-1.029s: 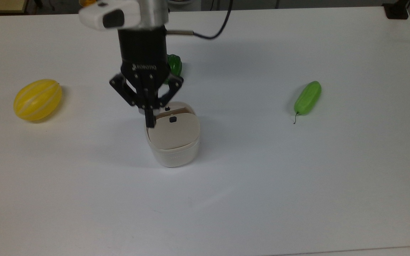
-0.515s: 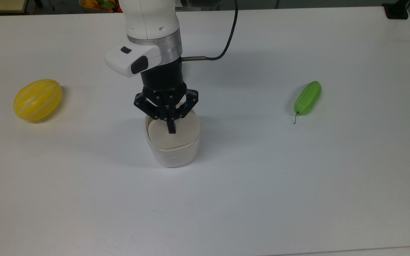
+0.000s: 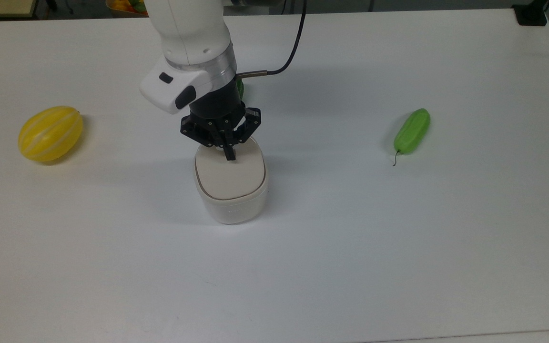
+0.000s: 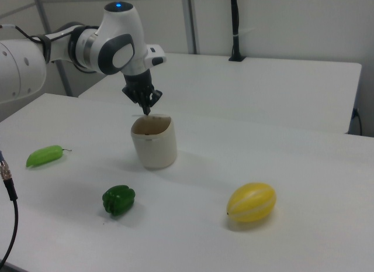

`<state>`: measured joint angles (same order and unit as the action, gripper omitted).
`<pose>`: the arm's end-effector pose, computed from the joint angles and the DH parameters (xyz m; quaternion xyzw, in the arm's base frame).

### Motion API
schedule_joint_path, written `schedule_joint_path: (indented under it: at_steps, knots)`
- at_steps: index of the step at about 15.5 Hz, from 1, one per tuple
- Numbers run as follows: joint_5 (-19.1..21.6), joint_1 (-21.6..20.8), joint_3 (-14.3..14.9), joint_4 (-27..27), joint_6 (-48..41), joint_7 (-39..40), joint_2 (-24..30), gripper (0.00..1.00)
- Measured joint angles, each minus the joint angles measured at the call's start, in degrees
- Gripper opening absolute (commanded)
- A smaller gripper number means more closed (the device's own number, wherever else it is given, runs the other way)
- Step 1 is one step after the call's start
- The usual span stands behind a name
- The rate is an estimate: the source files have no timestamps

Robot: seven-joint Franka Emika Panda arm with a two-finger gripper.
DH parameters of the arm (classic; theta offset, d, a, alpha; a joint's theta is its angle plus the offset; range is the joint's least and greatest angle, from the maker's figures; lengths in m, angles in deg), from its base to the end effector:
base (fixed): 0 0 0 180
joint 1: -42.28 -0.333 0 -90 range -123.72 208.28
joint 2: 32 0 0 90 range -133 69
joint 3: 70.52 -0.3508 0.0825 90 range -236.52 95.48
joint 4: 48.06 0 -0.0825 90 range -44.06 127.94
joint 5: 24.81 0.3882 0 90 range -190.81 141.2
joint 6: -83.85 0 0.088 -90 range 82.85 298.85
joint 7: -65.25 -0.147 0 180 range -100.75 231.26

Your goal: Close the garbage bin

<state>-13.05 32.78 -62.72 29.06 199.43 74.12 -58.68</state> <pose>0.7421 0.0606 0.4742 -0.9900 -0.0674 -0.1084 0.0604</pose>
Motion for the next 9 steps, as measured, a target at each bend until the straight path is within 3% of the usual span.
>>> schedule_joint_path:
  at_steps: [9]
  knots:
    - [0.0,0.2,0.0,4.2,-0.4,1.1,-0.1,0.0]
